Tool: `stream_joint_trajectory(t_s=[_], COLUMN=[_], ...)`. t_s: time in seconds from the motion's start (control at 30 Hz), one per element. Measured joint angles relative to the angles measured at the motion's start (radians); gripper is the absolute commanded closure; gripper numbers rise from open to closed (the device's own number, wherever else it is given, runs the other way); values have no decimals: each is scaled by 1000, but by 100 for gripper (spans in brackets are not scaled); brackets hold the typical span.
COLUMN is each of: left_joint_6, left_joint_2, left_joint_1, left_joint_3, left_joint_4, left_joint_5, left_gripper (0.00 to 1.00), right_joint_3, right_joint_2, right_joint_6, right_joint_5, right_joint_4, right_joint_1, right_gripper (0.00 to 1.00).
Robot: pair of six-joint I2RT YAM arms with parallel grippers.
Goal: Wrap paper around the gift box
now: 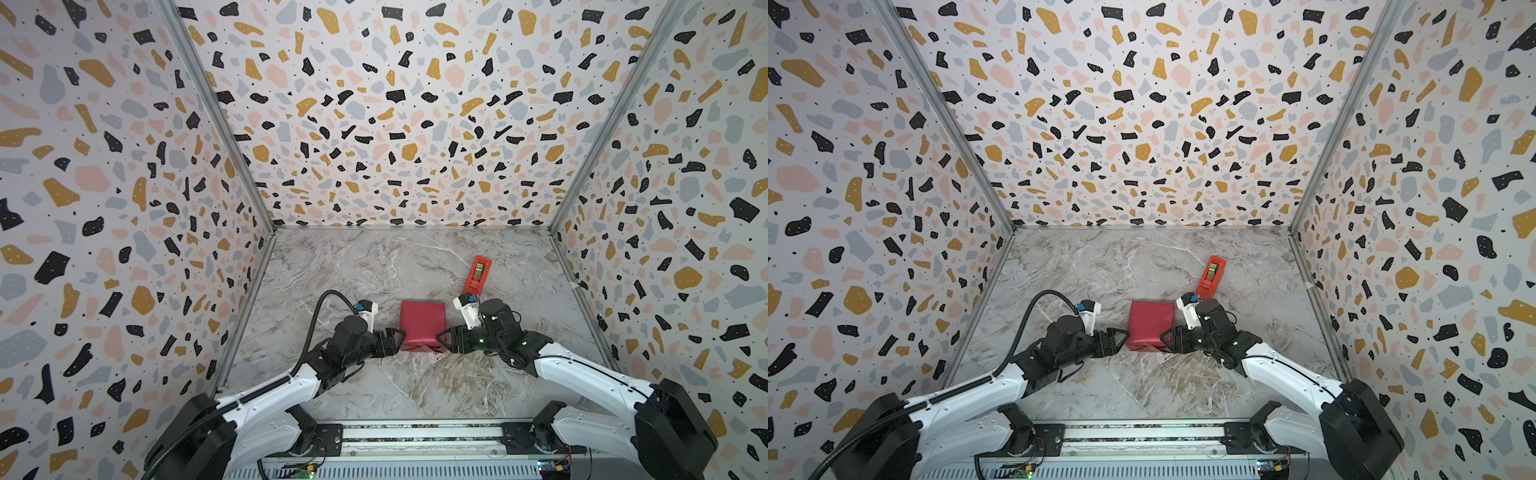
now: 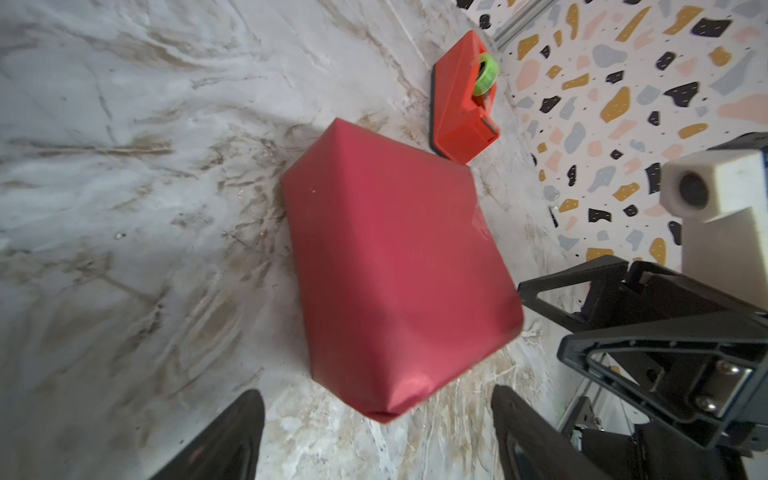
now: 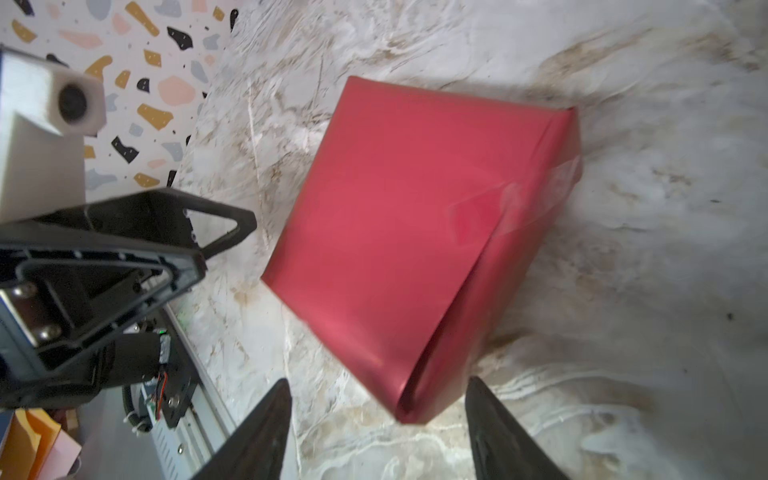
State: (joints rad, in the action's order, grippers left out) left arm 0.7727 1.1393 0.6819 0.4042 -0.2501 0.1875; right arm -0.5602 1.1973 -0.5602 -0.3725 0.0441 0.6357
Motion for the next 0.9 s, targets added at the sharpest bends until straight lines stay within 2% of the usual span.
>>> stream_joint_trajectory(t_s=[0.13, 0.3, 0.43, 0.57, 0.7, 0.8, 0.9], left_joint_6=[18, 34, 29, 0, -91, -184, -280], left_joint_2=[179, 305, 375, 359, 226, 64, -85], left_joint_1=[0, -2, -36, -89, -142, -167, -186], left_joint_3=[71, 161, 224, 232, 220, 192, 148], left_joint_4=[-97, -169, -201, -195, -138, -109, -114], left_joint_5=[32, 42, 39, 14, -97, -257, -447], left_gripper=[16, 16, 15, 12, 7, 0, 1], right_joint_3=[-4, -61, -104, -118, -118, -117, -90], right_joint_2=[141, 253, 291, 261, 134, 32, -39], right_joint_6=[-29, -52, -44, 1, 104, 179, 241], right_joint_5=[-44, -95, -119, -116, 48, 237, 447], right_joint_4=[94, 174, 203, 183, 70, 16, 28], right_joint_1=[-27, -74, -158, -238, -288, -291, -298], right_gripper=[33, 34, 28, 16, 7, 3, 1])
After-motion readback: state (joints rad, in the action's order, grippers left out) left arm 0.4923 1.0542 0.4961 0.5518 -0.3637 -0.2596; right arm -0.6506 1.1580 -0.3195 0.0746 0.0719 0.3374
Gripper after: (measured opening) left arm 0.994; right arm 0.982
